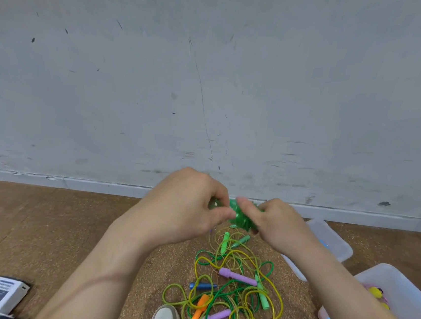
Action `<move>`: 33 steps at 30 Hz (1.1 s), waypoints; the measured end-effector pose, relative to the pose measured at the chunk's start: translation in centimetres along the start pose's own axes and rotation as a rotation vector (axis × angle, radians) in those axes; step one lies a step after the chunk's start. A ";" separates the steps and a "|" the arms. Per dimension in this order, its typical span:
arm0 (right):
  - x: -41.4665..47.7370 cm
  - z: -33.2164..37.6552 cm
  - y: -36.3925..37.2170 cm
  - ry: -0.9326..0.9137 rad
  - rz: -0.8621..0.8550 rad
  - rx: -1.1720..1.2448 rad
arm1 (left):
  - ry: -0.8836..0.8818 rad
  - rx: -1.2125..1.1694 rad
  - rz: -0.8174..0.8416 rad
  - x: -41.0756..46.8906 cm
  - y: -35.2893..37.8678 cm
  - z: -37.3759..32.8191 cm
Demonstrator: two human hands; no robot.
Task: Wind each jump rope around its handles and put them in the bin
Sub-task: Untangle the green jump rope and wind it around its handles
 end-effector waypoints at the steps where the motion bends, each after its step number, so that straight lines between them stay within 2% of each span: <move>1: -0.1 0.3 0.7 -0.034 0.059 -0.027 | 0.015 -0.023 -0.018 0.1 0.0 0.1; 6: -1.8 3.2 1.5 -0.253 0.188 0.009 | 0.002 -0.313 -0.237 0.5 -0.5 1.6; 9: -2.5 3.9 1.6 -0.288 0.235 0.228 | -0.128 -0.532 -0.284 0.7 0.1 3.5; 12: -2.8 4.0 2.2 -0.251 0.342 0.355 | -0.243 -0.593 -0.203 1.1 1.9 5.1; 15: -3.9 5.1 2.0 -0.338 0.417 0.397 | -0.302 -0.716 -0.113 1.2 3.4 5.6; 19: -4.2 5.0 0.9 -0.307 0.373 0.491 | -0.407 -0.937 0.133 0.5 5.8 5.1; 21: -3.9 4.8 0.3 -0.262 0.313 0.579 | -0.428 -0.952 0.194 0.3 7.0 4.7; 25: -3.1 3.8 -1.0 -0.140 0.167 0.778 | -0.313 -0.867 0.192 1.0 7.5 3.0; 27: -2.7 2.9 -1.4 -0.078 0.103 0.805 | -0.228 -0.613 0.191 1.4 7.4 2.5; 30: -2.5 2.0 -1.7 -0.042 0.025 0.781 | -0.096 -0.111 0.155 1.5 6.5 1.5; 33: -2.4 1.7 -2.0 -0.039 -0.017 0.778 | -0.039 0.096 0.090 1.3 5.4 0.7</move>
Point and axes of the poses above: each hand's wrist, its own x-axis towards the middle knuckle, its own y-axis out of the palm, z = x × y, the point moved 8 cm from there along x, towards the middle knuckle, and after that the axes turned 1 degree about -x, right-handed, at the moved point
